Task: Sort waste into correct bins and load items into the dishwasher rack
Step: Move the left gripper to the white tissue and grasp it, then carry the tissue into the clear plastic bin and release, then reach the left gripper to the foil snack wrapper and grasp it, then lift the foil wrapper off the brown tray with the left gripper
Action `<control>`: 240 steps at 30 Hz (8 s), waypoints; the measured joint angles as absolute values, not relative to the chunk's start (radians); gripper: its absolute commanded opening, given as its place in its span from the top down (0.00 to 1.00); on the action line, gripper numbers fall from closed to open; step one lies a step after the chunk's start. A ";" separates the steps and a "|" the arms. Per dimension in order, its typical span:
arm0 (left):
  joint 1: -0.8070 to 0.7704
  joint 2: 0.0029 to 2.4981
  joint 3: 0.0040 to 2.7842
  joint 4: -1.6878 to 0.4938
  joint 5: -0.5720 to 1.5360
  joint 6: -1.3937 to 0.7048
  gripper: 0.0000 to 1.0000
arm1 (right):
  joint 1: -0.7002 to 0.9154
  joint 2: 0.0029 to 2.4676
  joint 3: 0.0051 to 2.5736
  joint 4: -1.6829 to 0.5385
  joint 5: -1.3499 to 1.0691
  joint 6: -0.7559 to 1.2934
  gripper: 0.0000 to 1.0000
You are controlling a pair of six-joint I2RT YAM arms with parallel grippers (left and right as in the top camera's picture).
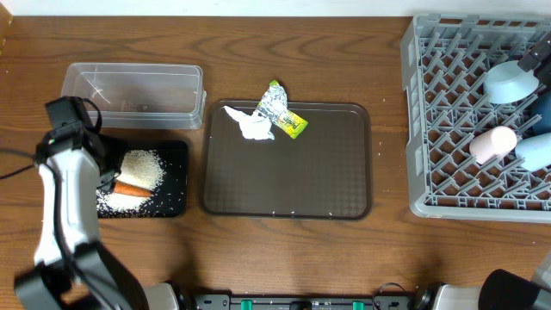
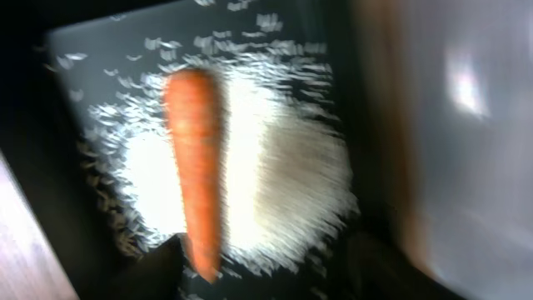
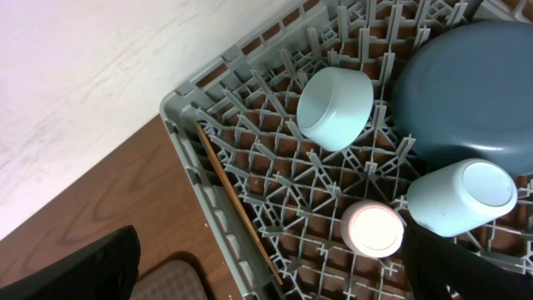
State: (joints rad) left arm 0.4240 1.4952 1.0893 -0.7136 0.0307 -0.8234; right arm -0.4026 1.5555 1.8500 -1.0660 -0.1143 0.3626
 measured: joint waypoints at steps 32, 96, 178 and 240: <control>-0.364 2.005 1.656 -0.773 -0.037 -0.553 0.02 | -0.403 1.555 1.850 -1.066 -0.114 0.363 0.01; 0.026 1.946 1.674 -0.607 -0.260 -0.707 0.00 | -0.403 1.555 1.850 -1.066 -0.114 0.363 0.01; -0.486 2.080 1.651 -0.657 -0.045 -0.680 0.02 | -0.403 1.555 1.850 -1.066 -0.114 0.363 0.01; -0.480 2.229 1.648 -0.526 -0.108 -0.737 0.01 | -0.403 1.555 1.850 -1.066 -0.114 0.363 0.01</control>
State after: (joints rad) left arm -0.4797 2.2288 1.6478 -0.5262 -0.1078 -0.7368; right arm -0.4026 1.5555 1.8500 -1.0660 -0.1139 0.3626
